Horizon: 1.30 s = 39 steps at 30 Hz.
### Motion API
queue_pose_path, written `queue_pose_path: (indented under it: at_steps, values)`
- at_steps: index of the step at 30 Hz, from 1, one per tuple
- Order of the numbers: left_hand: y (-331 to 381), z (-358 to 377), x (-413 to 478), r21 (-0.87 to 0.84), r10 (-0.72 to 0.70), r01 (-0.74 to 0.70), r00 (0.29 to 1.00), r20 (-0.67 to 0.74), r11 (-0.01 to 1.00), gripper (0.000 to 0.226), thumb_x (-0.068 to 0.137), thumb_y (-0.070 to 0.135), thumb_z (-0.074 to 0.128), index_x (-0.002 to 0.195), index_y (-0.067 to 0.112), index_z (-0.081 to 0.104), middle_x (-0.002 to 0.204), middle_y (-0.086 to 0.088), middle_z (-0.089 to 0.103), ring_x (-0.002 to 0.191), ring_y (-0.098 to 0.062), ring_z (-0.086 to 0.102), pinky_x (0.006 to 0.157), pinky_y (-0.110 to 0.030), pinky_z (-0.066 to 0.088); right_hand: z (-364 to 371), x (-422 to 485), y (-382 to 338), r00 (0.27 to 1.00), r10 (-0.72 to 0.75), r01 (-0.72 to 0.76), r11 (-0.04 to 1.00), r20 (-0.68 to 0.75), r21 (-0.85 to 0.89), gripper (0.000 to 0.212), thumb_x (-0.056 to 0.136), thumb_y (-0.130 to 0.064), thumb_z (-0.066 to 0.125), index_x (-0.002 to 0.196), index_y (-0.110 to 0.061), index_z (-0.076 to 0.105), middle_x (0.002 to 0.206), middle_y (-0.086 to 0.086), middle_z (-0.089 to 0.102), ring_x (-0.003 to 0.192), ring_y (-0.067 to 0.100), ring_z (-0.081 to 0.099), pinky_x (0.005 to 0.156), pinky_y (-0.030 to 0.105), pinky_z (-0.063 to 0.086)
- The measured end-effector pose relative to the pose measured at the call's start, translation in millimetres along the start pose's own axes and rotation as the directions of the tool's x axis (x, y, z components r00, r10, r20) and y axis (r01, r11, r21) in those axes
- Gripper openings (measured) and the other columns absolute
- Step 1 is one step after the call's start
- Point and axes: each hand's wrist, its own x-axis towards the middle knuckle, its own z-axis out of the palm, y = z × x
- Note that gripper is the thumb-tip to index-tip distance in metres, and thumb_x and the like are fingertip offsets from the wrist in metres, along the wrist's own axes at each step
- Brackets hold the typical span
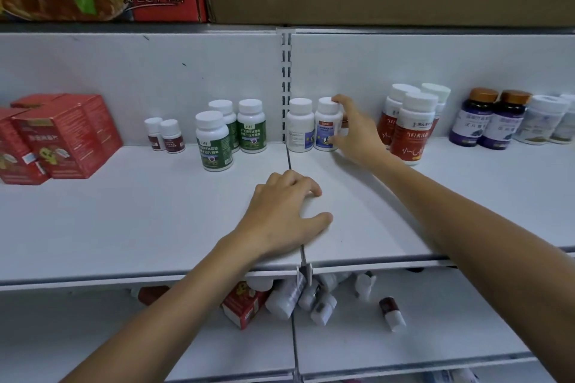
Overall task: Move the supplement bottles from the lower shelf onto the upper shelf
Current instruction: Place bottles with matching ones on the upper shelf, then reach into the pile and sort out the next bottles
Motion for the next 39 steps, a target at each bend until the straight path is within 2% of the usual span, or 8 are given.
queue_pose_path:
  at_steps: [5, 8, 14, 22, 26, 31, 36, 39]
  values:
    - [4.0, -3.0, -5.1, 0.029, 0.008, -0.008, 1.000, -0.001, 1.000, 0.038, 0.087, 0.044, 0.054, 0.120, 0.025, 0.053, 0.127, 0.005, 0.046, 0.121, -0.016, 0.036, 0.099, -0.030, 0.027, -5.5, -17.2, -0.3, 0.998, 0.061, -0.061, 0.998, -0.021, 0.021, 0.086, 0.082, -0.014, 0.068, 0.149, -0.021, 0.015, 0.135, 0.015, 0.046, 0.121, 0.027, 0.048, 0.102, 0.041, 0.041]
    - [11.0, -4.8, -13.7, 0.072, 0.017, -0.014, 0.999, -0.044, 0.997, 0.036, 0.089, 0.039, 0.052, 0.121, 0.021, 0.053, 0.126, 0.001, 0.049, 0.118, -0.018, 0.040, 0.099, -0.030, 0.030, -19.9, -29.3, -3.9, 0.996, 0.081, -0.081, 0.997, -0.029, -0.002, 0.092, 0.082, -0.012, 0.068, 0.151, -0.019, 0.007, 0.138, 0.017, 0.037, 0.120, 0.030, 0.047, 0.103, 0.041, 0.039]
    - [30.2, -5.8, -49.6, -0.025, -0.033, 0.029, 0.985, -0.168, 0.999, 0.031, 0.089, 0.031, 0.056, 0.117, 0.019, 0.056, 0.120, -0.001, 0.052, 0.112, -0.017, 0.048, 0.088, -0.023, 0.032, -47.1, -68.0, -12.0, 1.000, -0.018, 0.018, 0.999, -0.006, -0.030, 0.080, 0.080, -0.009, 0.068, 0.146, -0.015, 0.023, 0.129, 0.017, 0.046, 0.114, 0.029, 0.050, 0.098, 0.036, 0.042]
    - [52.3, -1.3, -123.7, -0.055, -0.100, 0.086, 0.934, -0.344, 0.995, 0.025, 0.086, 0.018, 0.061, 0.111, 0.017, 0.059, 0.114, 0.001, 0.052, 0.102, -0.012, 0.052, 0.085, -0.025, 0.039, -65.2, -143.8, -43.1, 0.984, -0.176, 0.179, 0.978, -0.036, 0.104, 0.053, 0.082, -0.007, 0.063, 0.132, -0.010, 0.046, 0.121, 0.013, 0.055, 0.099, 0.020, 0.057, 0.085, 0.023, 0.041]
    - [51.2, 12.0, -156.4, -0.023, -0.132, 0.132, 0.940, -0.315, 0.991, 0.028, 0.083, 0.020, 0.059, 0.111, 0.015, 0.059, 0.111, -0.002, 0.055, 0.103, -0.018, 0.054, 0.088, -0.034, 0.044, -69.4, -180.2, -57.1, 0.962, -0.253, 0.267, 0.952, -0.105, 0.151, 0.046, 0.080, -0.005, 0.061, 0.125, -0.009, 0.052, 0.110, 0.009, 0.059, 0.084, 0.016, 0.053, 0.079, 0.021, 0.039]
    - [45.6, 42.7, -181.8, -0.071, -0.219, 0.207, 0.942, -0.255, 0.976, 0.026, 0.086, 0.016, 0.061, 0.112, 0.015, 0.058, 0.110, 0.002, 0.050, 0.104, -0.016, 0.052, 0.087, -0.029, 0.042, -73.2, -217.4, -53.1, 0.952, -0.278, 0.296, 0.942, -0.130, 0.159, 0.034, 0.080, -0.004, 0.060, 0.114, -0.008, 0.057, 0.100, 0.006, 0.062, 0.078, 0.016, 0.053, 0.074, 0.027, 0.044]
    - [36.3, 68.3, -197.6, -0.106, -0.290, 0.275, 0.939, -0.182, 0.956, 0.026, 0.086, 0.017, 0.060, 0.112, 0.015, 0.059, 0.110, 0.000, 0.052, 0.104, -0.017, 0.051, 0.088, -0.029, 0.042, -44.1, -254.0, -39.7, 0.902, -0.427, 0.417, 0.900, 0.060, 0.129, 0.033, 0.079, -0.002, 0.058, 0.111, -0.009, 0.061, 0.098, 0.006, 0.062, 0.076, 0.011, 0.052, 0.068, 0.035, 0.050]
    - [28.5, 78.3, -202.2, -0.101, -0.319, 0.305, 0.933, -0.168, 0.947, 0.028, 0.085, 0.017, 0.060, 0.113, 0.015, 0.057, 0.114, -0.002, 0.052, 0.106, -0.017, 0.050, 0.084, -0.025, 0.038, -25.5, -263.0, -26.2, 0.905, -0.389, 0.371, 0.920, 0.172, 0.128, 0.035, 0.082, -0.004, 0.058, 0.116, -0.012, 0.060, 0.103, 0.004, 0.061, 0.080, 0.015, 0.056, 0.068, 0.037, 0.051]
